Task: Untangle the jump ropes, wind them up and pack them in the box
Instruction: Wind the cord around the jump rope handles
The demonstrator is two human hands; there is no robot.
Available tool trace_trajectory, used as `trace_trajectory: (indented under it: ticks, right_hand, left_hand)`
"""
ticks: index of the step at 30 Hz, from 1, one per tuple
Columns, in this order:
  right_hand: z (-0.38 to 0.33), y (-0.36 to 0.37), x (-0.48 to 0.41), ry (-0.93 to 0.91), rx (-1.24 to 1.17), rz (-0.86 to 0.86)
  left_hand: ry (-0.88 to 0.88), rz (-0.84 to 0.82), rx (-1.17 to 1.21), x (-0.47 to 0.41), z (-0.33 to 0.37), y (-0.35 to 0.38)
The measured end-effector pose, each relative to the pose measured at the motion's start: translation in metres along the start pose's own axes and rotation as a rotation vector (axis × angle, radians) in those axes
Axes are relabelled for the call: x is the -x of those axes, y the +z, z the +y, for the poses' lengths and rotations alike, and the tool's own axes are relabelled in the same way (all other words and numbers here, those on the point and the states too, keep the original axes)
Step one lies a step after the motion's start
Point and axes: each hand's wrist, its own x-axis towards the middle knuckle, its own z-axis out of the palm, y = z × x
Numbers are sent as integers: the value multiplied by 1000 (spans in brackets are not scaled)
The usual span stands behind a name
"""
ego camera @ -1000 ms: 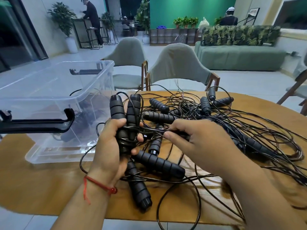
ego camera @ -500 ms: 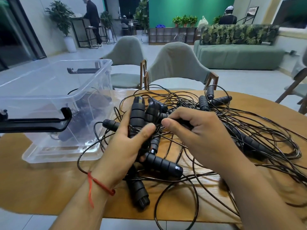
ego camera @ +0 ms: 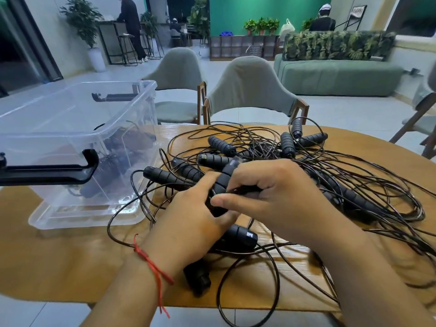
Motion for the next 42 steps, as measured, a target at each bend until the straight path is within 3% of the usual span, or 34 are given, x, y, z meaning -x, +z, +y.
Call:
trace_trajectory:
  ticks: [7, 11, 18, 20, 32, 33, 35, 38, 42]
  right_hand:
    - [9, -13, 1, 40, 18, 25]
    - [12, -17, 2, 83, -35, -28]
    - [31, -32, 8, 304, -435, -241]
    - [35, -33, 10, 339, -523, -303]
    - [53, -10, 10, 478, -980, -262]
    - [51, -7, 13, 499, -996, -188]
    - [46, -1, 16, 571, -975, 34]
    - [42, 9, 10, 346, -704, -52]
    - [37, 11, 5, 314, -661, 22]
  left_hand:
    - [223, -75, -332, 10, 4, -7]
    - [340, -74, -369, 14, 6, -10]
    - [422, -93, -297, 17, 11, -2]
    - [433, -89, -238, 17, 12, 0]
    - [269, -101, 380, 20, 16, 4]
    - [265, -92, 426, 20, 15, 5]
    - [252, -55, 504, 17, 14, 9]
    - [229, 105, 561, 11, 14, 10]
    - [23, 146, 803, 3, 10, 5]
